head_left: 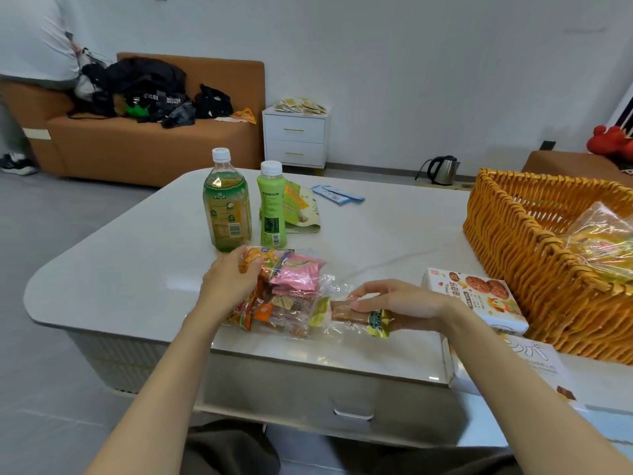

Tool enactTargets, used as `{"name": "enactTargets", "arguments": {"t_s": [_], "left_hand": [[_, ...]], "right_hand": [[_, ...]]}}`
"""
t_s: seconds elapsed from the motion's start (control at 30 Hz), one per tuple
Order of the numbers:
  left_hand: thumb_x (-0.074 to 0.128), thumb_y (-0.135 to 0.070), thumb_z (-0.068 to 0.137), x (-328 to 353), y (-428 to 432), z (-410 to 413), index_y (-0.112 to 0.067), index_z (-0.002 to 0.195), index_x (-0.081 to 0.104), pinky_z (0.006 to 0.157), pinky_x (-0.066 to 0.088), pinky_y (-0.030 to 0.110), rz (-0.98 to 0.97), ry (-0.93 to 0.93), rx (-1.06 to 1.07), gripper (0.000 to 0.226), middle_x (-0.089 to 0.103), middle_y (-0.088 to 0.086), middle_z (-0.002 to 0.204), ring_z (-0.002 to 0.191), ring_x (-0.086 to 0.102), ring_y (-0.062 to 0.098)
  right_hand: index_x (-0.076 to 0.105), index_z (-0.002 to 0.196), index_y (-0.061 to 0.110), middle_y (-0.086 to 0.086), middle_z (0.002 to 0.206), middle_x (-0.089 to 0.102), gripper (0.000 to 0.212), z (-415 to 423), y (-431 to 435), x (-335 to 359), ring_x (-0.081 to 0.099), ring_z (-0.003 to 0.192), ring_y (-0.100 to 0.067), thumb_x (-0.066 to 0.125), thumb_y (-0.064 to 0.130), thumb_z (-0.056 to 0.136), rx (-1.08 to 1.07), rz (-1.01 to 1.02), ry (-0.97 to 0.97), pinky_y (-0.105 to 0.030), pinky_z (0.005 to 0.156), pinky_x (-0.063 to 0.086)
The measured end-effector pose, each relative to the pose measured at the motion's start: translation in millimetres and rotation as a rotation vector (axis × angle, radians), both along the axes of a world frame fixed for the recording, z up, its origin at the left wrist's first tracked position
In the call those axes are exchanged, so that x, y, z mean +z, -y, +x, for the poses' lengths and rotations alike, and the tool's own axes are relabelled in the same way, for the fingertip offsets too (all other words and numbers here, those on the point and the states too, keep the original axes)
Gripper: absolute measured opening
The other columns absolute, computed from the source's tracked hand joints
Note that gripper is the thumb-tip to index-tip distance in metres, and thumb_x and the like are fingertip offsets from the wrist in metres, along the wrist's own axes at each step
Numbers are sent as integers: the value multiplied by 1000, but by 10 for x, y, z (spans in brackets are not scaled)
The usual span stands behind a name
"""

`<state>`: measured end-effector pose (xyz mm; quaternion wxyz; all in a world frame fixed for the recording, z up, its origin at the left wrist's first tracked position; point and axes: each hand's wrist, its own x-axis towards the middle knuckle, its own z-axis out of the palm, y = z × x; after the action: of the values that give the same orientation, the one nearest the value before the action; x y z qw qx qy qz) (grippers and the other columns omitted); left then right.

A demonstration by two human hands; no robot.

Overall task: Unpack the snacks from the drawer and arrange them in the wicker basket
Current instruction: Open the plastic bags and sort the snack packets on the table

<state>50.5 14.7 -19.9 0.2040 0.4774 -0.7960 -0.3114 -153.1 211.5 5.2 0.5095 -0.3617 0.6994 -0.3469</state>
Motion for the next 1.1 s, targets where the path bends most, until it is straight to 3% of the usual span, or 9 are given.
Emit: {"name": "enactTargets", "arguments": {"t_s": [0.37, 0.47, 0.57, 0.63, 0.7, 0.77, 0.87, 0.97, 1.1], "left_hand": [[44, -46, 97, 38, 63, 23, -27, 148, 32, 107, 37, 48, 52, 20, 27, 55, 44, 7, 147, 131, 42, 31], [43, -46, 97, 37, 67, 6, -27, 148, 32, 109, 35, 48, 58, 29, 26, 55, 42, 6, 148, 133, 41, 31], [42, -38, 99, 47, 55, -2, -26, 147, 35, 111, 33, 44, 62, -3, 21, 49, 41, 6, 149, 134, 39, 30], [41, -32, 101, 53, 60, 10, -23, 146, 37, 110, 31, 40, 76, -32, 24, 47, 41, 7, 149, 135, 38, 28], [40, -28, 101, 53, 70, 34, -22, 146, 39, 110, 31, 39, 98, -74, 39, 45, 42, 7, 148, 135, 39, 28], [40, -25, 101, 52, 84, 67, -20, 144, 42, 108, 33, 38, 122, -113, 62, 43, 43, 9, 147, 134, 39, 28], [42, -23, 99, 44, 120, 131, -21, 140, 47, 105, 35, 37, 128, -122, 100, 42, 45, 9, 146, 132, 41, 28], [47, -23, 96, 48, 148, 180, -27, 137, 52, 100, 41, 39, 153, -130, 123, 41, 53, 10, 138, 124, 49, 29], [55, -24, 94, 85, 123, 214, -32, 132, 57, 96, 48, 41, 193, -135, 121, 39, 62, 11, 127, 114, 56, 28]], "right_hand": [[67, 114, 24, -2, 107, 65, 27, 55, 66, -12, 62, 90, -12, 69, 27, 88, 25, -49, 68, -27, 74, 53], [61, 117, 18, -4, 109, 56, 24, 155, 131, -107, 58, 88, -12, 63, 20, 93, -7, -56, 243, -33, 69, 57], [57, 111, 14, -6, 108, 51, 16, 314, 203, -145, 55, 91, -14, 58, 12, 95, -63, -85, 391, -42, 73, 60], [59, 101, 11, -6, 95, 58, 11, 420, 251, -150, 57, 80, -16, 53, 3, 96, -34, -103, 387, -38, 73, 58], [60, 83, 10, -5, 82, 60, 27, 479, 276, -139, 55, 72, -17, 46, -9, 94, -2, -123, 409, -34, 70, 51], [59, 78, 7, -6, 79, 64, 31, 465, 264, -155, 61, 75, -17, 42, -13, 94, -25, -149, 418, -40, 85, 54], [62, 90, -1, -11, 89, 66, 8, 369, 258, -237, 67, 84, -18, 58, -8, 90, -86, -189, 307, -35, 89, 56], [69, 101, 1, -10, 97, 70, 22, 365, 302, -343, 68, 89, -17, 74, -1, 79, -200, -168, 256, -27, 86, 57], [67, 108, -4, -13, 103, 70, 31, 507, 394, -381, 69, 85, -16, 74, -1, 78, -289, -214, 362, -25, 79, 58]]}}
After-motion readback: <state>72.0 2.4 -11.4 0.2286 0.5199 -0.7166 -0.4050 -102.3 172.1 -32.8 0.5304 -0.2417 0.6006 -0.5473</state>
